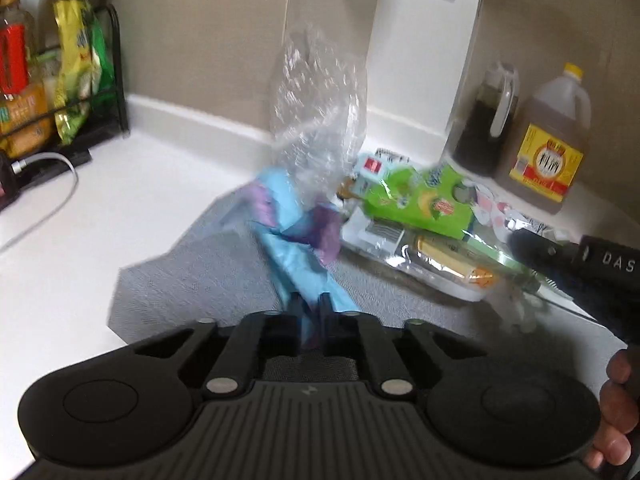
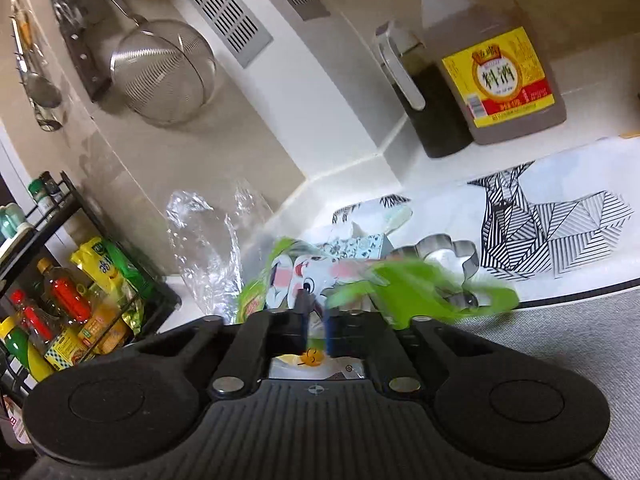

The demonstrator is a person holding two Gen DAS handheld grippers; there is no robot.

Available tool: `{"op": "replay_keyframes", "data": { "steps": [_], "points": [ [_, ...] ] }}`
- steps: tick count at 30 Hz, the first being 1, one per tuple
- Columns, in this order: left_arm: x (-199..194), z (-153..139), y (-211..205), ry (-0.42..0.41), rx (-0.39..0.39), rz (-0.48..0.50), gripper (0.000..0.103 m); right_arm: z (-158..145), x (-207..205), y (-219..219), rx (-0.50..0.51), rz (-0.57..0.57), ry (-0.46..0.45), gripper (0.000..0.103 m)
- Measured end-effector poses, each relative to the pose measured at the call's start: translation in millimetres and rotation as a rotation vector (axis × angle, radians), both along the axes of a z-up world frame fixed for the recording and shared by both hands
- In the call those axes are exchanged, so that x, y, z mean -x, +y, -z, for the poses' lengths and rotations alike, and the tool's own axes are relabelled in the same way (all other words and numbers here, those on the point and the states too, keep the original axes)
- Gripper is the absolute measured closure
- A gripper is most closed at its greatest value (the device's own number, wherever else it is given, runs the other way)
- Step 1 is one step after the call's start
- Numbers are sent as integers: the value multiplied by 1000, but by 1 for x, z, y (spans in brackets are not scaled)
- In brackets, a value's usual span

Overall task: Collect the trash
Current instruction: 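Grasp the blue-pink wrapper with the left gripper while the right grasps the green packet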

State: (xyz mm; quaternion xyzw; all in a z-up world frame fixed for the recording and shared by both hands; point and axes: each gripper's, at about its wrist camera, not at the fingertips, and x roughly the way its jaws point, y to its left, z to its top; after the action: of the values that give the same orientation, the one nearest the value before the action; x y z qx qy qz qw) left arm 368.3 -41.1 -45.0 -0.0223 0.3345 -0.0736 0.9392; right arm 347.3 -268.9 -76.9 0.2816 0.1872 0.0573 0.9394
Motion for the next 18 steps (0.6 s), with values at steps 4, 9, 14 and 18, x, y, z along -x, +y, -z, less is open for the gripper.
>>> {"op": "replay_keyframes", "data": {
  "steps": [4, 9, 14, 18],
  "points": [
    [19, -14, 8, -53, 3, 6, 100, -12, 22, -2, 50, 24, -89, 103],
    [53, -37, 21, -111, 50, 16, 100, -37, 62, -3, 109, 31, -214, 103],
    [94, -58, 30, -168, 64, 25, 100, -52, 104, -2, 160, 15, -283, 103],
    [127, -67, 40, -181, 68, 27, 100, -59, 129, 2, 184, 4, -294, 103]
  ]
}}
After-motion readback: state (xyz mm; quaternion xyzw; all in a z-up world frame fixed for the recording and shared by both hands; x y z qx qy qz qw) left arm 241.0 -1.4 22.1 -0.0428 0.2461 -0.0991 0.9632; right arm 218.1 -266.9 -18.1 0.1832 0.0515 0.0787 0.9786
